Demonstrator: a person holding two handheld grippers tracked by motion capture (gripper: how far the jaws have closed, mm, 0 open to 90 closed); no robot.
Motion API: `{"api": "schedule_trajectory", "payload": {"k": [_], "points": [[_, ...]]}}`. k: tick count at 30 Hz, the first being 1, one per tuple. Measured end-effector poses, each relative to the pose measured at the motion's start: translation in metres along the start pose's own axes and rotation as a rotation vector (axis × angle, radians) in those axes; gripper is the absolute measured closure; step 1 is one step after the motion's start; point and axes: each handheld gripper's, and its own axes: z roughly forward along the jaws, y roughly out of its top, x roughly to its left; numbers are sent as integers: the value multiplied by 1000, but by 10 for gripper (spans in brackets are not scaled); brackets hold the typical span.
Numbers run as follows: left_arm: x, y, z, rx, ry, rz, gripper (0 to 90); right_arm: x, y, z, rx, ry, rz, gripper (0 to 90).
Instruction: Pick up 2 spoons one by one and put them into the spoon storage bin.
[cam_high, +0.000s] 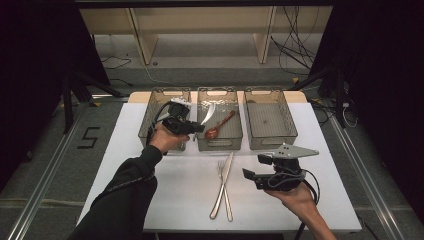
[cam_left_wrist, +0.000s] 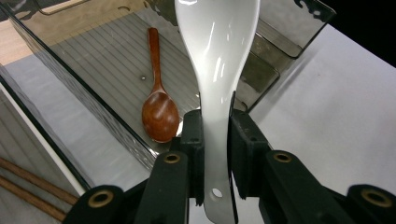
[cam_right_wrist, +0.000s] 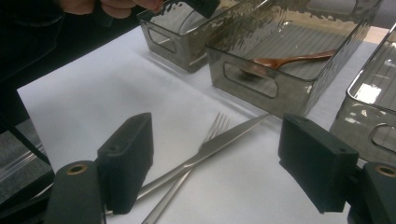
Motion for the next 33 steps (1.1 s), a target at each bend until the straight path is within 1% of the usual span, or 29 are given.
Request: {"api": "schedule_trajectory", "payload": {"k": [4,6,7,9,10,12,14,15,18,21,26,27,30,32,33], "points": [[2,6,6,-8,9,-1,763,0,0,0,1,0,1,276],[3,9,8,-16,14,-5,763,0,0,0,1,0,1,276],[3,10,9,-21,17,-15,763,0,0,0,1,0,0,276],[3,13,12,-23,28,-11,763,0,0,0,1,1,0,276],[4,14,13,-25,29,-15,763,0,0,0,2,1,-1,276],[4,16,17,-18,34,-10,763,0,0,0,3,1,-2,276],[4,17,21,-16,37,-16,763,0,0,0,2,2,-2,276],[5,17,23,-7,39,-12,763,0,0,0,2,2,-2,276],[7,17,28,-2,48,-21,763,0,0,0,2,2,-1,276],[8,17,31,-6,55,-28,762,0,0,0,2,3,-2,276],[13,16,35,1,74,-42,762,0,0,0,1,5,-1,276],[14,16,36,-1,73,-49,762,0,0,0,2,5,-1,276],[14,15,39,6,76,-52,760,0,0,0,2,6,-2,276],[14,16,41,8,81,-49,754,0,0,0,3,7,0,276],[14,16,42,4,80,-55,734,0,0,0,3,6,-1,276]]}}
